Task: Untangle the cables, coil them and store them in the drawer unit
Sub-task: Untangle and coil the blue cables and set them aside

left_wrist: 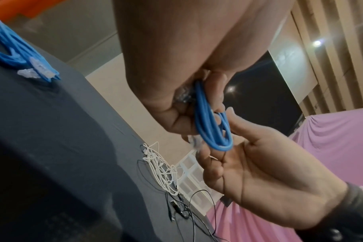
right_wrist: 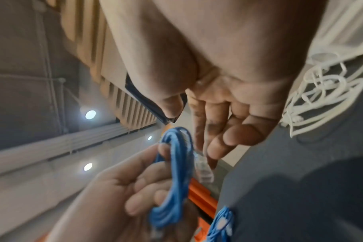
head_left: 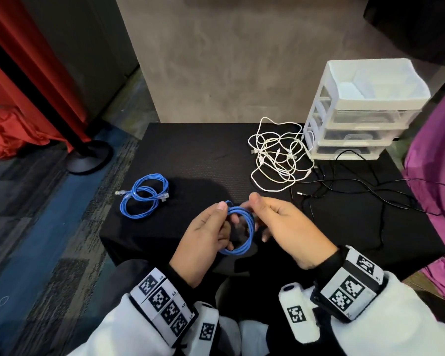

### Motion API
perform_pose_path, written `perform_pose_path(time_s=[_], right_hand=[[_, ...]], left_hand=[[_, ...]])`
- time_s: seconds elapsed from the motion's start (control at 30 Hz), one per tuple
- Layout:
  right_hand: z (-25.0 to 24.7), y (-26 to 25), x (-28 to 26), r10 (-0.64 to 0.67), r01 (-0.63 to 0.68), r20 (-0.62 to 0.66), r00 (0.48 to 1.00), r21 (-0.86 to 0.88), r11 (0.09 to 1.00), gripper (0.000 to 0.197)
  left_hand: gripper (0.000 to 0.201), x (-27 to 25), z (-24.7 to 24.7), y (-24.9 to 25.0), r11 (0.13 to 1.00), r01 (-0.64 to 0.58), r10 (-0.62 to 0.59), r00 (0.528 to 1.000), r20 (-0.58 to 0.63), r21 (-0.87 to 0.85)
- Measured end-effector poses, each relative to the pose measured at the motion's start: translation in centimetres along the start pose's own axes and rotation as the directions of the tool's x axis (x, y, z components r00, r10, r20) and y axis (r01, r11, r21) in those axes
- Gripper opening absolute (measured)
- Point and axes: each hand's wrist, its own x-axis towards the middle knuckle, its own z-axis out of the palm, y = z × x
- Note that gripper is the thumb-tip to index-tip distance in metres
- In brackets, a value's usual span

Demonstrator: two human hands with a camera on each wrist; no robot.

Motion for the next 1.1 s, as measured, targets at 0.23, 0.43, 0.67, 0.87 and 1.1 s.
perform_pose_path(time_s=[0.23, 0.43, 0.67, 0.87, 1.1], right_hand=[[0.9, -0.1, -0.5, 0.092, -0.125, 0.129, 0.987, 0.275, 0.953, 0.033], [0.6, 0.2, -0.5, 0.013, -0.039, 0.153, 0.988, 0.164, 0.986, 0.017], [0.8, -0.4, -0.8, 0.155, -0.253, 0.281, 0.947, 0.354, 0.901, 0.026], [0.9, 0.1, -0.3, 0.112, -0.186, 0.226, 0.968, 0.336, 0.923, 0.03], [0.6, 0.8, 0.4, 0.107, -0.136, 0.107, 0.988, 0.321, 0.937, 0.014]], left_hand=[[0.028, 0.6, -0.1, -0.8, 0.991, -0.08, 0.087, 0.994, -0.063, 0.107], [0.025, 0.6, -0.1, -0.7, 0.986, -0.101, 0.109, 0.992, -0.058, 0.132], [0.026, 0.8, -0.5, 0.1, 0.999, -0.047, 0.047, 0.999, -0.017, 0.02], [0.024, 1.2, -0.9, -0.3, 0.997, 0.004, -0.005, 1.0, -0.001, -0.081], [0.019, 1.6, -2.0, -1.1, 0.994, 0.071, -0.07, 0.997, 0.009, -0.078]])
